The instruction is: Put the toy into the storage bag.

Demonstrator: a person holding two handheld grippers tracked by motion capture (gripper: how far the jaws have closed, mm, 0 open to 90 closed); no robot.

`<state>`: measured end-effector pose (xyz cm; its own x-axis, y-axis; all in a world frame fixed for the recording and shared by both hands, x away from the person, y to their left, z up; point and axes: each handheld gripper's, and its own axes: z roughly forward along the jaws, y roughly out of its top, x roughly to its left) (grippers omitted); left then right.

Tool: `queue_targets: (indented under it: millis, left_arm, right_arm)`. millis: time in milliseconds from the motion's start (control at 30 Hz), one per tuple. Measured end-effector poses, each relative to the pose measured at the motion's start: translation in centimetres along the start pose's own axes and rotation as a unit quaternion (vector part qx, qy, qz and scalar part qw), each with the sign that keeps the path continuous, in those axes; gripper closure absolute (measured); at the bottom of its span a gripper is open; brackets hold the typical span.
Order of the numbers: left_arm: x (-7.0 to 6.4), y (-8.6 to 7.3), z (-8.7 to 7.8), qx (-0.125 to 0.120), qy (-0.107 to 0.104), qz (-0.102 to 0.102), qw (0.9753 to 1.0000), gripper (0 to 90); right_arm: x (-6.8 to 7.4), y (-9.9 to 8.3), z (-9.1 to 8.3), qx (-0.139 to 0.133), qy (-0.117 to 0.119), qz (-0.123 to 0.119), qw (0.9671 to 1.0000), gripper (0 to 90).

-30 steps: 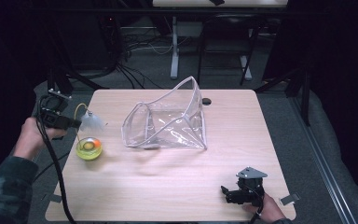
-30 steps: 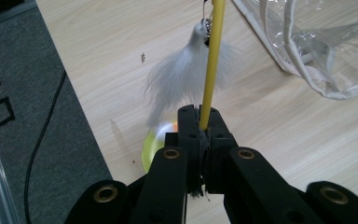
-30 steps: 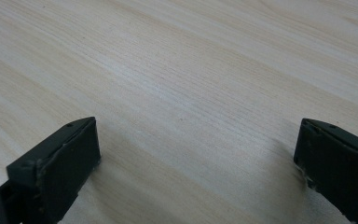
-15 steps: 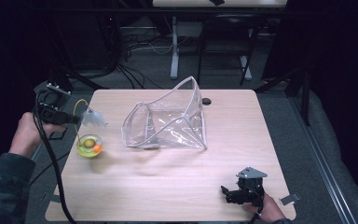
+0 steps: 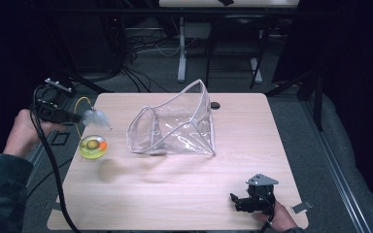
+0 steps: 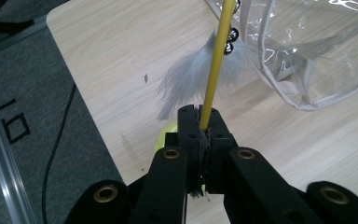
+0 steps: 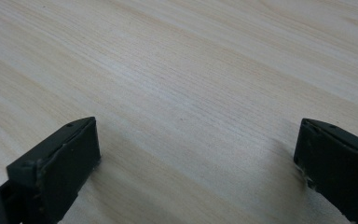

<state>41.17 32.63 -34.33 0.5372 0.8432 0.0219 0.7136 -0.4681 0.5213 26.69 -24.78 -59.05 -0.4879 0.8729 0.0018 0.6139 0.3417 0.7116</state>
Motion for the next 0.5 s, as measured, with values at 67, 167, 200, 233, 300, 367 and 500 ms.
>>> queue_targets:
  millis: [67, 167, 200, 233, 300, 367, 500]
  left_arm:
    - [0.0, 0.3, -0.3, -0.004, 0.001, 0.003, 1.0, 88.4]
    - [0.0, 0.7, -0.4, -0.003, 0.004, 0.005, 1.0, 88.4]
    - [0.0, 0.7, -0.4, -0.003, 0.004, 0.005, 1.0, 88.4]
    - [0.0, 0.8, -0.5, -0.002, 0.003, 0.006, 1.0, 88.4]
    - [-0.1, 1.1, -0.7, -0.003, 0.005, 0.007, 1.0, 88.5]
    - [-0.3, 1.4, -0.8, -0.005, 0.007, 0.01, 0.9999, 88.4]
    - [-0.5, 2.3, -1.1, -0.001, 0.009, 0.017, 0.9998, 88.5]
  right_arm:
    - [0.0, 0.0, 0.0, -0.001, -0.001, 0.001, 1.0, 0.0]
    - [0.0, 0.0, 0.0, -0.001, 0.0, 0.0, 1.0, 0.0]
    - [0.0, 0.0, 0.0, 0.0, 0.0, 0.0, 1.0, 0.0]
    - [0.0, 0.0, 0.0, 0.0, 0.0, 0.0, 1.0, 0.0]
    - [0.0, 0.0, 0.0, 0.0, 0.0, 0.0, 1.0, 0.0]
    - [0.0, 0.0, 0.0, 0.0, 0.0, 0.0, 1.0, 0.0]
    - [0.0, 0.0, 0.0, 0.0, 0.0, 0.0, 1.0, 0.0]
